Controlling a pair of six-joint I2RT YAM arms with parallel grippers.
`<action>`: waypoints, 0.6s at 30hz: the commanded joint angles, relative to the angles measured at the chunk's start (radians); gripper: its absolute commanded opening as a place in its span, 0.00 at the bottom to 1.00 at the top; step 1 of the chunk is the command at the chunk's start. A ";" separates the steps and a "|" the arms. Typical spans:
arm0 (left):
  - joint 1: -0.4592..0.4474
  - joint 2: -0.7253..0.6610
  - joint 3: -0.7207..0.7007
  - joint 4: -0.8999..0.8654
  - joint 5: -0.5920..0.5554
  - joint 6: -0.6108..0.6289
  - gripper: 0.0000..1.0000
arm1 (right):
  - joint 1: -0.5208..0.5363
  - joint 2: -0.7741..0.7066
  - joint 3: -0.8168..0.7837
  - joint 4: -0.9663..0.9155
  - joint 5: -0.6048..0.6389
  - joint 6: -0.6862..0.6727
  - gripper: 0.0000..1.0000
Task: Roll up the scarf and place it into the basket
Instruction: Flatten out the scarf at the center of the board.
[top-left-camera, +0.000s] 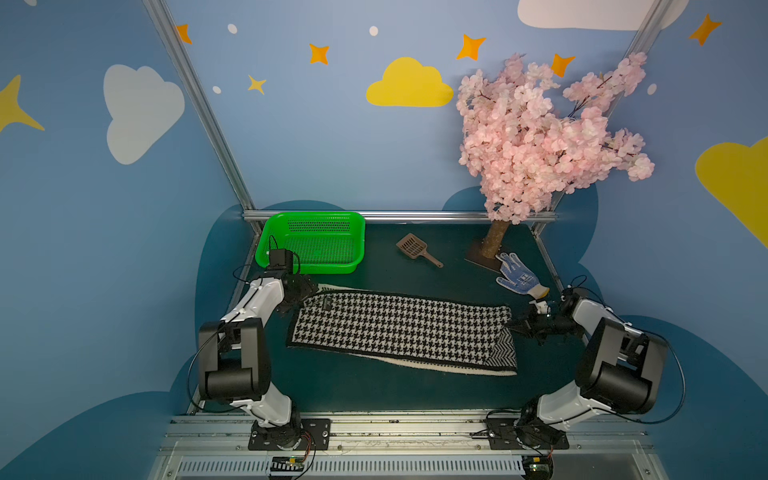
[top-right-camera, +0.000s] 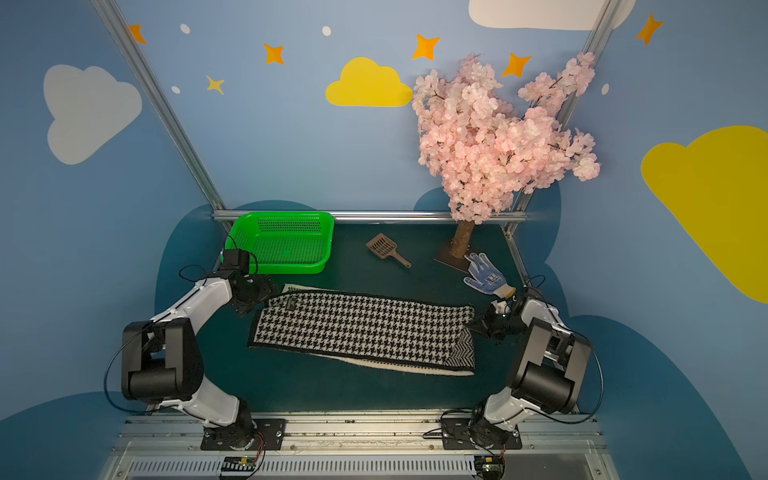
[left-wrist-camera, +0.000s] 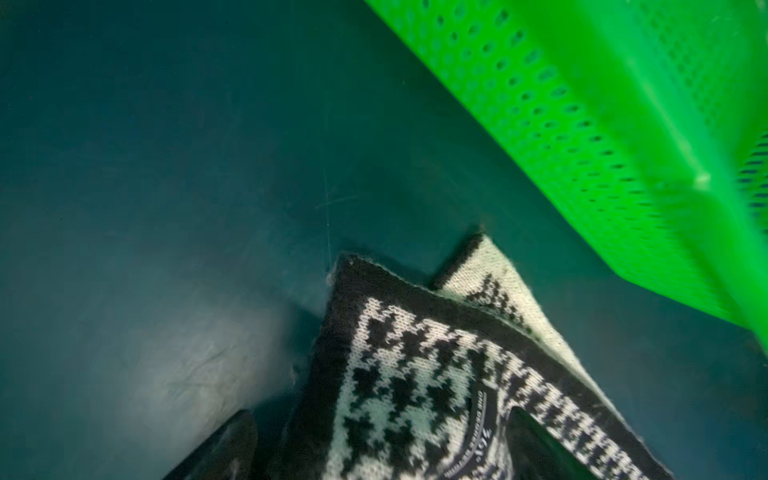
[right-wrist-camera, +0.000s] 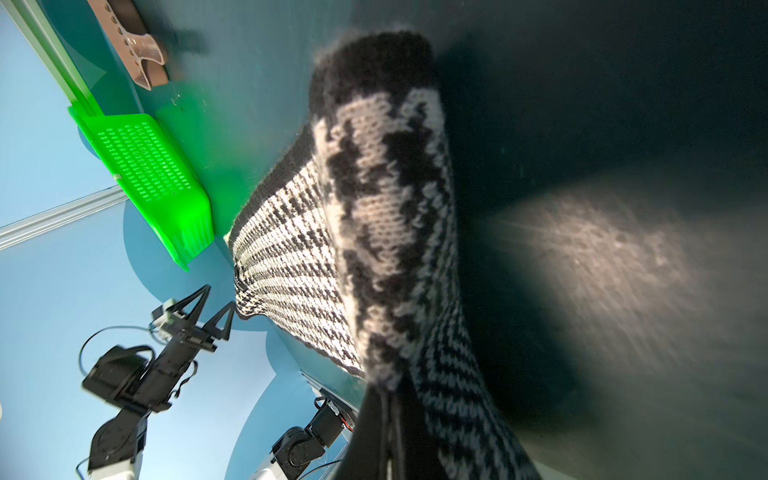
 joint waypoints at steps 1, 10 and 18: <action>-0.002 0.020 -0.027 0.061 0.050 0.014 0.91 | -0.001 -0.023 -0.002 0.021 -0.025 0.001 0.00; -0.004 0.119 0.007 0.079 0.076 0.002 0.74 | 0.001 -0.009 -0.011 0.040 -0.042 0.005 0.00; -0.022 0.186 0.029 0.113 0.013 0.014 0.55 | 0.000 -0.004 0.018 0.022 -0.009 0.008 0.00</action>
